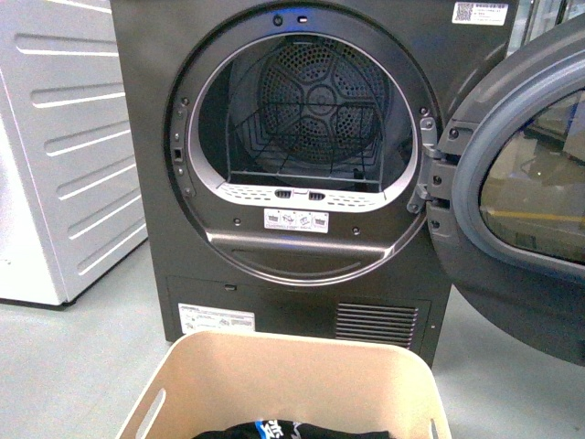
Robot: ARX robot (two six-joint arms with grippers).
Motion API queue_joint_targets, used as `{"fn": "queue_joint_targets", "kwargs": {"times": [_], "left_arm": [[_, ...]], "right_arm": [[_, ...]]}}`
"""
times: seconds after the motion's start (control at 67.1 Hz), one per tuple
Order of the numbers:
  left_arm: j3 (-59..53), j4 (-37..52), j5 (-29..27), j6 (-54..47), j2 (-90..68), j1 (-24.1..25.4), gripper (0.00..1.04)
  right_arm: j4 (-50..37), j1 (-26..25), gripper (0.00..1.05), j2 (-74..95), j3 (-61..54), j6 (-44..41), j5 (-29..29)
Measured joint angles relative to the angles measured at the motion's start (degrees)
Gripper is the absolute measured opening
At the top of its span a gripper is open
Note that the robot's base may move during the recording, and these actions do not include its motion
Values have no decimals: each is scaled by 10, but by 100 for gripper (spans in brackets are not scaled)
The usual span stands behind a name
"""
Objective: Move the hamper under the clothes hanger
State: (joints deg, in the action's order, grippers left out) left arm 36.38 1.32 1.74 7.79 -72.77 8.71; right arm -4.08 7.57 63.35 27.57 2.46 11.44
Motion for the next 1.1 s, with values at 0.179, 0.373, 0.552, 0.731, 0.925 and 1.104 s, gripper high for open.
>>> {"fn": "queue_joint_targets", "kwargs": {"times": [0.179,0.373,0.552,0.731,0.925,1.104], "left_arm": [[113,-26,19,-31,-191,-29,98],[198,-33,22,-109,-313,-52,98],[250,-38,13,-138,-396,-57,98],[265,-29,24,-153,-436,-70,98],[265,0,31,-154,-474,-81,98],[264,36,31,-153,-509,-83,98]], "right_arm": [[-4,50,97,209,123,6,-62],[-16,66,97,352,209,2,-135],[-33,72,97,453,256,-6,-172],[-47,78,97,520,289,-16,-190],[-45,69,97,572,318,-14,-200],[-38,63,97,609,339,7,-195]]}}
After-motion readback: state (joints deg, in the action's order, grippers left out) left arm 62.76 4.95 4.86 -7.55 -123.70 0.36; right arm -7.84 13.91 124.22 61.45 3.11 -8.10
